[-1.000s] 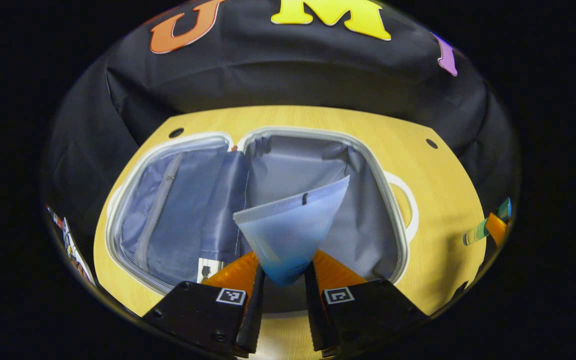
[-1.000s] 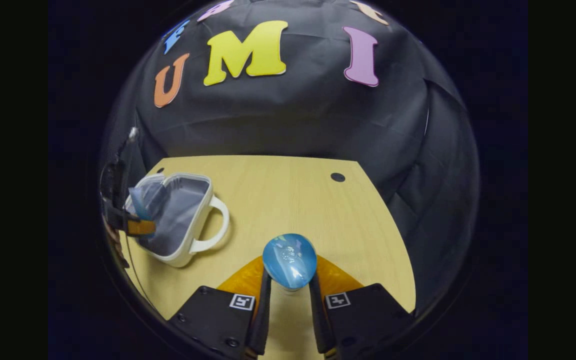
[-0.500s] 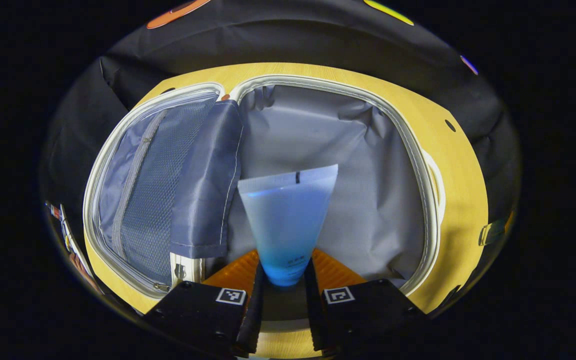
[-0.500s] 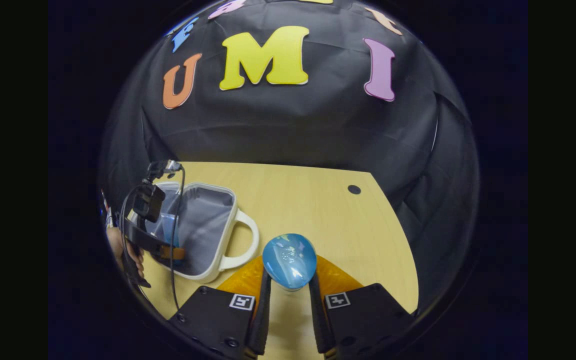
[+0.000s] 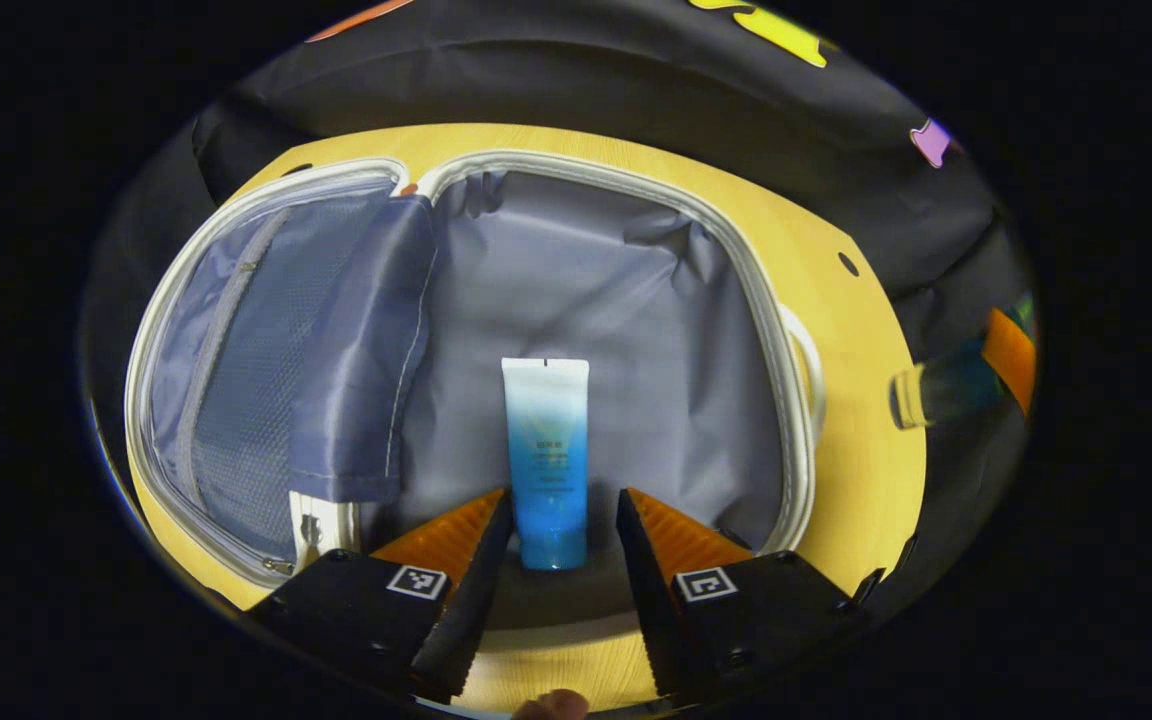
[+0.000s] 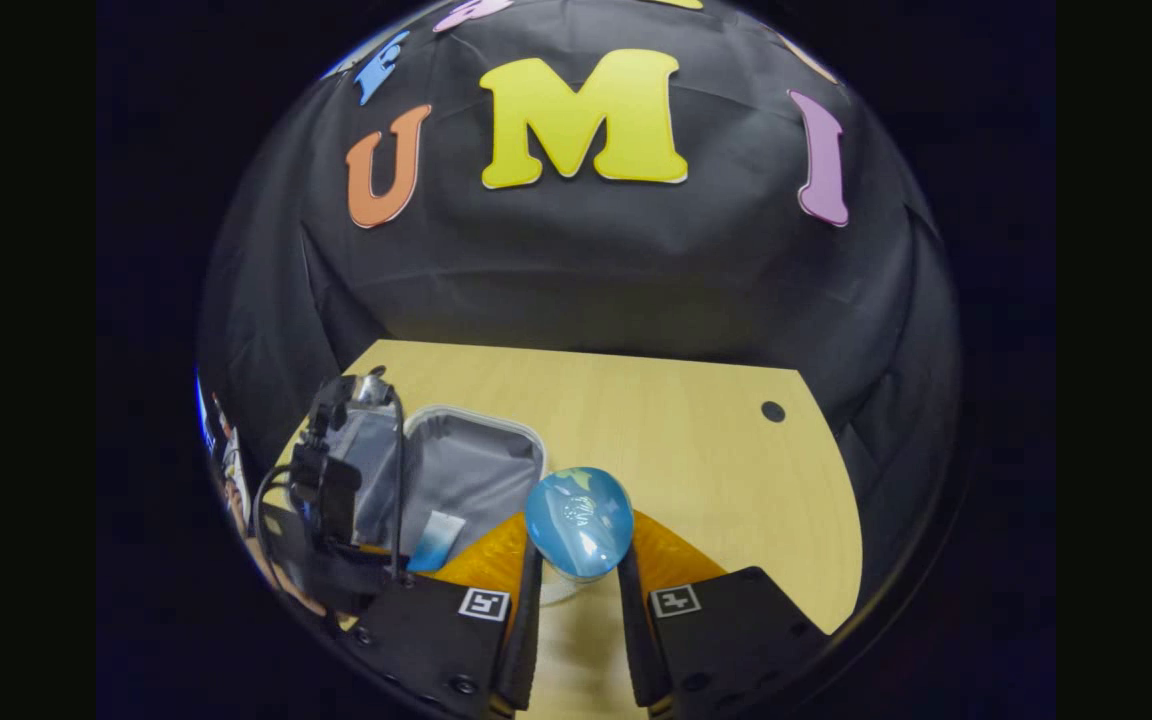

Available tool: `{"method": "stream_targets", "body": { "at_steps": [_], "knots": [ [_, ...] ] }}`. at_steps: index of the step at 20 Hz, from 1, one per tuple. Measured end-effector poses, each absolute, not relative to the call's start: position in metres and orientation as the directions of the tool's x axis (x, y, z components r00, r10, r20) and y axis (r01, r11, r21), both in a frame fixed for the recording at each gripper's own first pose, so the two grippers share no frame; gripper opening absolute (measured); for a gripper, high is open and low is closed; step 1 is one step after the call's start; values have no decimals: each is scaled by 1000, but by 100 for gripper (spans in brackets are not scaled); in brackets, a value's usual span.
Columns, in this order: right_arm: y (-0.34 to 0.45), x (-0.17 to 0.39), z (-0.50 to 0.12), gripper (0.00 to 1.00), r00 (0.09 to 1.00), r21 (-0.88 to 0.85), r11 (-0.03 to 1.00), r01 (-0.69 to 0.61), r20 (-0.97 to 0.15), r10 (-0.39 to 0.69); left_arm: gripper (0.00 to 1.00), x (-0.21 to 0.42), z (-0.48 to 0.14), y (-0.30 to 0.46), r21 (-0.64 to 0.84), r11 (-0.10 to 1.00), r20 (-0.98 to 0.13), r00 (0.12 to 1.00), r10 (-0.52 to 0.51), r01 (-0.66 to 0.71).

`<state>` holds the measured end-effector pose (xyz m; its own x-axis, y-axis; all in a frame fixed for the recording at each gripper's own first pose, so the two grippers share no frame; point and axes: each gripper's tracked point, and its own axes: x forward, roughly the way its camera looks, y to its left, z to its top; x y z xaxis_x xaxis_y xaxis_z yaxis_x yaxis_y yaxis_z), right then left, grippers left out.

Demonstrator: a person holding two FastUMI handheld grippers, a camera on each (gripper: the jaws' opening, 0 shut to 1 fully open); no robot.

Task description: First open the suitcase, pack the skin care products into it, and then close the suitcase.

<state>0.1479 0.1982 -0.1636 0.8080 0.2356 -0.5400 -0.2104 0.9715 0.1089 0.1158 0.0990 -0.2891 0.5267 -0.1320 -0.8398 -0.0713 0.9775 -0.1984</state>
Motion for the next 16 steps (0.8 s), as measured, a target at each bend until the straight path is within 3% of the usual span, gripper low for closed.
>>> {"method": "stream_targets", "body": {
  "at_steps": [1, 2, 4, 6, 9, 13, 16],
  "knots": [
    [206, 151, -165, 34, 800, 110, 969, -222, -548, 245, 81, 114, -277, 104, -195, 978, -817, 564, -120, -74],
    [216, 152, -168, 34, 789, 114, 965, -236, -557, 259, 75, 112, -261, 109, -187, 980, -782, 614, -105, -70],
    [240, 151, -175, 34, 754, 142, 953, -267, -586, 298, 84, 105, -229, 119, -176, 983, -697, 711, -95, -41],
    [266, 147, -188, 32, 708, 177, 942, -287, -623, 332, 99, 94, -196, 129, -133, 990, -597, 794, -112, 40],
    [297, 133, -217, 34, 623, 191, 929, -316, -697, 355, 98, 84, -131, 149, -13, 990, -385, 913, -137, 144],
    [321, 112, -256, 34, 511, 156, 923, -352, -795, 329, 98, 85, -44, 181, 73, 991, -120, 987, -103, 113],
    [329, 108, -271, 34, 465, 163, 935, -315, -832, 301, 98, 84, -8, 208, 93, 994, -30, 998, -48, 50]
  ]
}}
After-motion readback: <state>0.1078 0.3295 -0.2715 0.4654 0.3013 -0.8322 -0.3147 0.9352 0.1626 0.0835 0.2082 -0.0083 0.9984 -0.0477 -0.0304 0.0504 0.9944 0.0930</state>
